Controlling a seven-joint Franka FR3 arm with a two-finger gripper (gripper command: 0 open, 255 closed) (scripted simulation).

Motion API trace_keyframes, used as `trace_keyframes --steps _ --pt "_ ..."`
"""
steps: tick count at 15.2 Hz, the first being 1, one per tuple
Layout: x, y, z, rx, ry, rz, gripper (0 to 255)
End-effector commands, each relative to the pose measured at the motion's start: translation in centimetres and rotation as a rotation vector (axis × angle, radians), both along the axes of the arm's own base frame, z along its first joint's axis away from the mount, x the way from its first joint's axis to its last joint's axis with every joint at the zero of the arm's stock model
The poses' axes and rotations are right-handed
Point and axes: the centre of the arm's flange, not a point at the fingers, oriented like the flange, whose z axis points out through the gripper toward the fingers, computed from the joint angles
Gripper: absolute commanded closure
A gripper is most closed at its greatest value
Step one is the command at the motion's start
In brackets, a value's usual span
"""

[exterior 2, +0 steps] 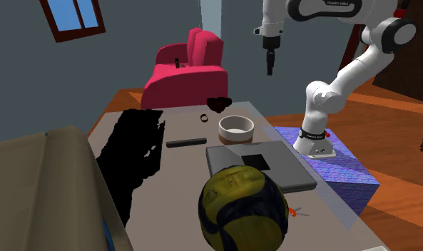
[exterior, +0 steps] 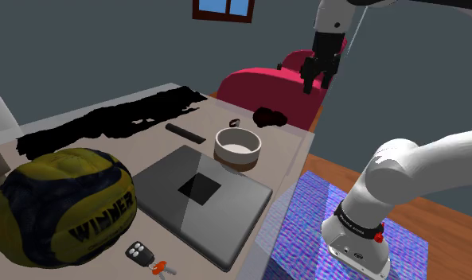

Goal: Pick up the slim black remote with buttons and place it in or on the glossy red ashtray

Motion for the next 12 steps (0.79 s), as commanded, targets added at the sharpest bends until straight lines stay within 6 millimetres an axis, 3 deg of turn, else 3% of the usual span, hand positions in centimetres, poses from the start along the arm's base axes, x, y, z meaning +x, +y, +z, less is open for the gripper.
trace_keyframes --steps 1,12 --pt "0.0 0.0 0.0 0.000 0.000 0.000 0" --pt "11.0 3.6 -7.9 0.047 -0.023 0.104 0"
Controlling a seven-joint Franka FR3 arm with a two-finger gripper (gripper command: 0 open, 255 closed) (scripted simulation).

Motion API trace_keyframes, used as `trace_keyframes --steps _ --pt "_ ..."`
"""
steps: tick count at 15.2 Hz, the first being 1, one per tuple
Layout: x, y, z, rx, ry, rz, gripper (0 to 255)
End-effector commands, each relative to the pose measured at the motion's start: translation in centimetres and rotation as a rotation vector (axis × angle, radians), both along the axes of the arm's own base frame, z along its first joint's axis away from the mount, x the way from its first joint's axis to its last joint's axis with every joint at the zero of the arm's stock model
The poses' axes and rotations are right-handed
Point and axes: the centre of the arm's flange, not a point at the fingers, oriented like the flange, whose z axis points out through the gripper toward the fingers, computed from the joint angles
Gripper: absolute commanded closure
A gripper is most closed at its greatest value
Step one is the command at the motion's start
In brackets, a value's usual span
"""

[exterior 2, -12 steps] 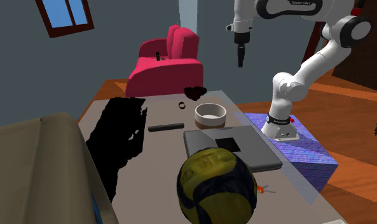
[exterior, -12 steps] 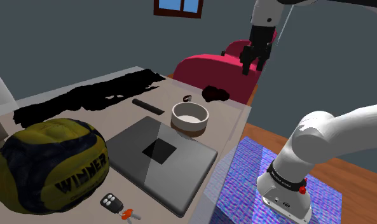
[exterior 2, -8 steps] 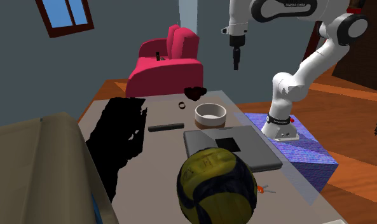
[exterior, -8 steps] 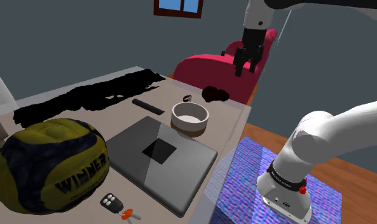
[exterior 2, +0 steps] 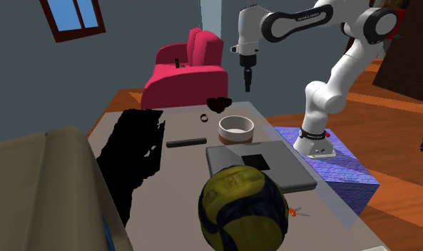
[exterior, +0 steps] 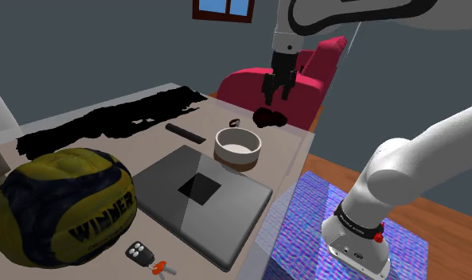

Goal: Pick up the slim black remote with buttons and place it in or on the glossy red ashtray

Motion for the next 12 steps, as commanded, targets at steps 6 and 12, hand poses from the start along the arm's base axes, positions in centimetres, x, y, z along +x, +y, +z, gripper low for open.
trace_keyframes --steps 6,12 --pt "6.9 3.1 -4.7 0.031 -0.017 0.067 0" --pt "12.7 6.1 -8.6 0.057 -0.030 0.124 0"
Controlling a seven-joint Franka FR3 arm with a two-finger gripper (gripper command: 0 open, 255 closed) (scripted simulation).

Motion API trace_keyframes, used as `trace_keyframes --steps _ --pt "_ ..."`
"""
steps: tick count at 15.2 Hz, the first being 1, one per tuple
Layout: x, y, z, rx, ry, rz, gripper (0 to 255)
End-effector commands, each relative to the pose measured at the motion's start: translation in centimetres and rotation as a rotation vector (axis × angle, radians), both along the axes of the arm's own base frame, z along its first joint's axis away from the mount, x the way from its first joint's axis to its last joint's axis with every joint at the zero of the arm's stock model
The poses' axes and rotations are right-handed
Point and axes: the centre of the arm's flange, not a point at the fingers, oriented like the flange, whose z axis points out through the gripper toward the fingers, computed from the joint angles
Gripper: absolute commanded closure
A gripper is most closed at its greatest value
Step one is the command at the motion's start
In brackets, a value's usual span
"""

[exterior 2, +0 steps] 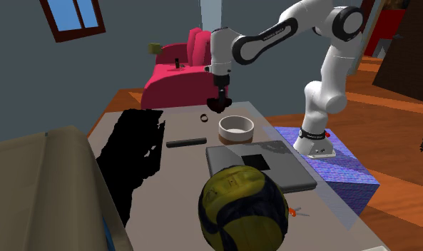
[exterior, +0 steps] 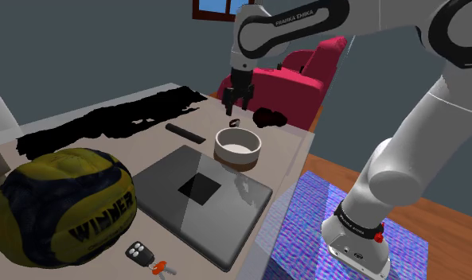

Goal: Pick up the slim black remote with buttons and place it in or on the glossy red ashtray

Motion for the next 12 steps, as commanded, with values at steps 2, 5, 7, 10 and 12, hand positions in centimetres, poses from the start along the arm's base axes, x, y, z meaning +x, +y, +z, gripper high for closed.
trace_keyframes --steps 2,5,7,10,12 --pt "2.8 2.1 -2.1 0.014 -0.007 0.029 0" --pt "5.6 3.8 -4.0 0.027 -0.013 0.057 0" --pt "7.5 5.0 -5.3 0.035 -0.017 0.076 0" --pt "10.2 7.0 -7.1 0.048 -0.024 0.105 0" --pt "12.0 8.3 -8.3 0.057 -0.028 0.124 0"
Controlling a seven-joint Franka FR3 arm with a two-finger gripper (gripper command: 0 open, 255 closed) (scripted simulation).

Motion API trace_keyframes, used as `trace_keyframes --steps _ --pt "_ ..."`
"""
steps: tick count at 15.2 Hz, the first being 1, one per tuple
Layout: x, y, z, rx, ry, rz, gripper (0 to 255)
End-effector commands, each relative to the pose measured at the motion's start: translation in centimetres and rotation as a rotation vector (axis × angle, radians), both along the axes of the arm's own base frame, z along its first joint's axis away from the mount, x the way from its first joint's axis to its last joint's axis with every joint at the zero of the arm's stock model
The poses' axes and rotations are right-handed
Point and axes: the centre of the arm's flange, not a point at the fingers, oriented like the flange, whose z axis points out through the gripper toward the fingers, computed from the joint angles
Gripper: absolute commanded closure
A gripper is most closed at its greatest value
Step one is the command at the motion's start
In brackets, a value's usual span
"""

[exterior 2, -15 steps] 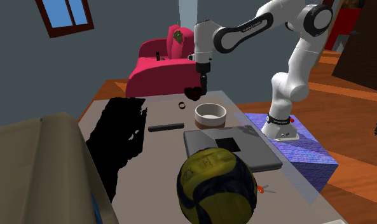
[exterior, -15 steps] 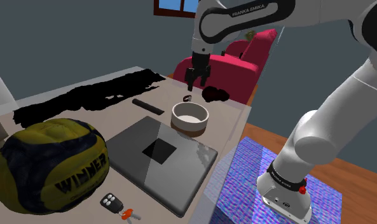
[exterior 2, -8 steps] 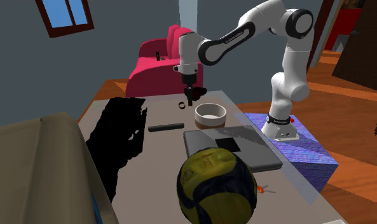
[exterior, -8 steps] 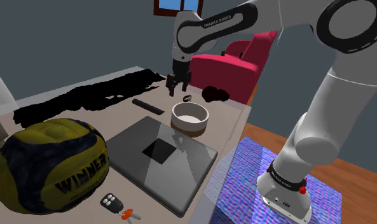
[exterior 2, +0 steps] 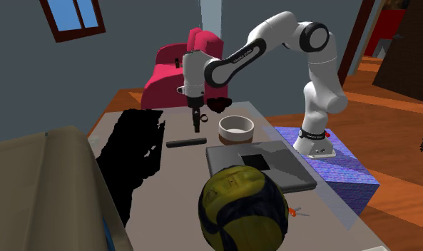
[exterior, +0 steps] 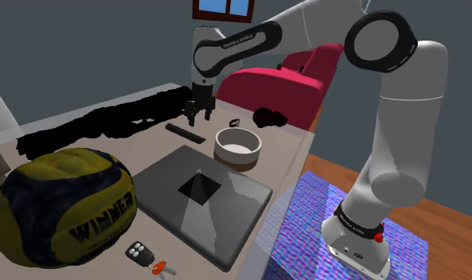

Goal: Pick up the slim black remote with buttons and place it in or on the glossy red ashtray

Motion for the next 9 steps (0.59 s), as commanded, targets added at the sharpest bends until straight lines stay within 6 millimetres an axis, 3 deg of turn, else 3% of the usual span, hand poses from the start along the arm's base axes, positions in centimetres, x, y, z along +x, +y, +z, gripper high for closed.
trace_keyframes --steps 1,3,9 --pt "1.7 1.3 -1.2 0.009 -0.005 0.019 0" --pt "3.0 2.3 -2.1 0.015 -0.008 0.033 0" --pt "2.9 2.5 -5.2 0.015 -0.008 0.033 0"
